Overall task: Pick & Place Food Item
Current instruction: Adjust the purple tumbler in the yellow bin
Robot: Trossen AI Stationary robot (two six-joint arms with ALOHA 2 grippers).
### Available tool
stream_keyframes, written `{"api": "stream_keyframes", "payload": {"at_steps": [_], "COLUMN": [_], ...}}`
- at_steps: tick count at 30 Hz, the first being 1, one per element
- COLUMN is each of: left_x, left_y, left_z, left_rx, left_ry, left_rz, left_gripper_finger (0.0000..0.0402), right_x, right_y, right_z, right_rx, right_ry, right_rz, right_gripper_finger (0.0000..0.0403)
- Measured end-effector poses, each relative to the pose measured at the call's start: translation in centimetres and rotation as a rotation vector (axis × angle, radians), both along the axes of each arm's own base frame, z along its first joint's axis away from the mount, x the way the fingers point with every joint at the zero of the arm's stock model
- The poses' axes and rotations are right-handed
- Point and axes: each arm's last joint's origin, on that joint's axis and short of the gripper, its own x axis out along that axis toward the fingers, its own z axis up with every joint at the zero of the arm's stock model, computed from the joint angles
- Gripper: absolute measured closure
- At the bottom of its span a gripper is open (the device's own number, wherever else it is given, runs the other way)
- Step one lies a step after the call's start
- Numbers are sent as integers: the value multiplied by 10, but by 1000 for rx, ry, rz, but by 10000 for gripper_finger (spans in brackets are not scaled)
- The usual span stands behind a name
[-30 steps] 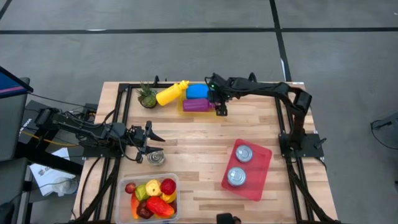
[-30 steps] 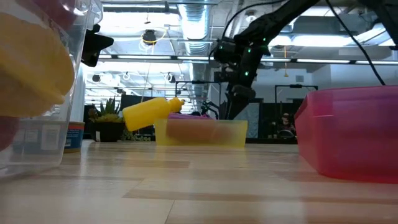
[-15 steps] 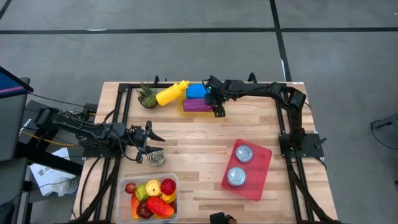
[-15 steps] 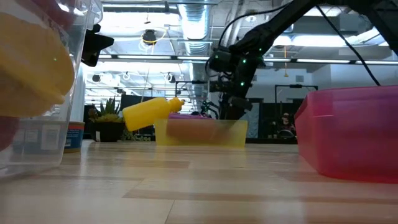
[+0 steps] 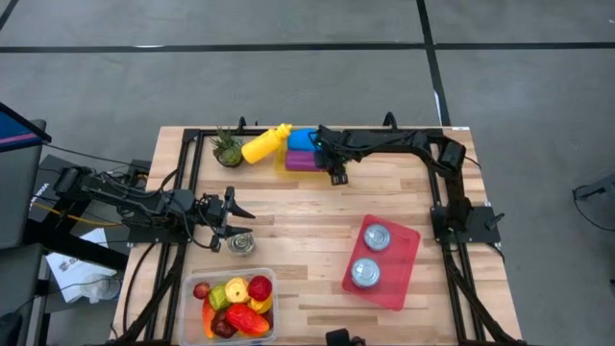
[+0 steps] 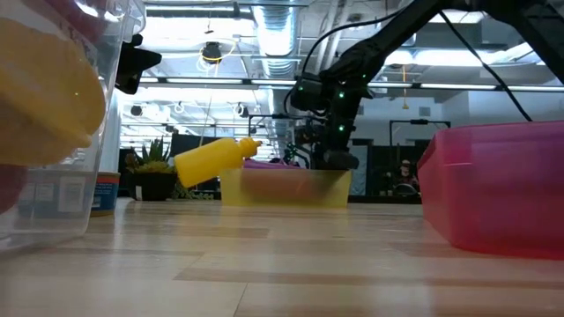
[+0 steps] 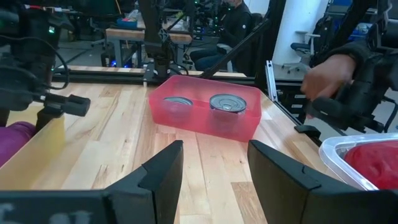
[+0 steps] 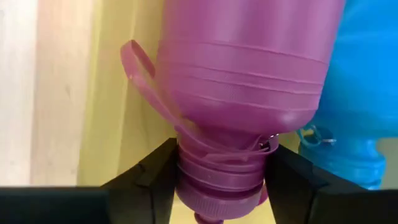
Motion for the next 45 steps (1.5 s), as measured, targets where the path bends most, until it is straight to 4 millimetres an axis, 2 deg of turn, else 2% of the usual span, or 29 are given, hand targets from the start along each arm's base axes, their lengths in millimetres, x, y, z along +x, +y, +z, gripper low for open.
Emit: {"api": "stream_keyframes", "payload": {"at_steps": [5,10,14,20,27,32,37,45], "left_x": [0,0,0,0,0,0,0,0], "left_y": [0,0,0,0,0,0,0,0], "left_z": [0,1,2,2,2,2,1,5], "left_rx": [0,-3,-7,-15,-15,-15,-14,-59], "left_ry": [0,-5,-17,-19,-18,-17,-11,-44], "left_rz": [0,0,-1,-6,-5,-5,-5,-2], "left_gripper_finger": [229,229,229,229,229,229,229,229], "right_x": [1,2,7,14,6,-3,-4,-3], "right_y": [5,10,13,28,45,52,53,52], "right_z": [3,17,42,82,114,121,121,121], "right_rx": [-49,-119,-139,-216,-204,-244,-265,-428], "right_ry": [25,82,115,186,335,466,495,608], "right_rz": [-7,-33,-71,-50,5,38,64,115], "right_gripper_finger": [221,221,221,221,221,221,221,221]}}
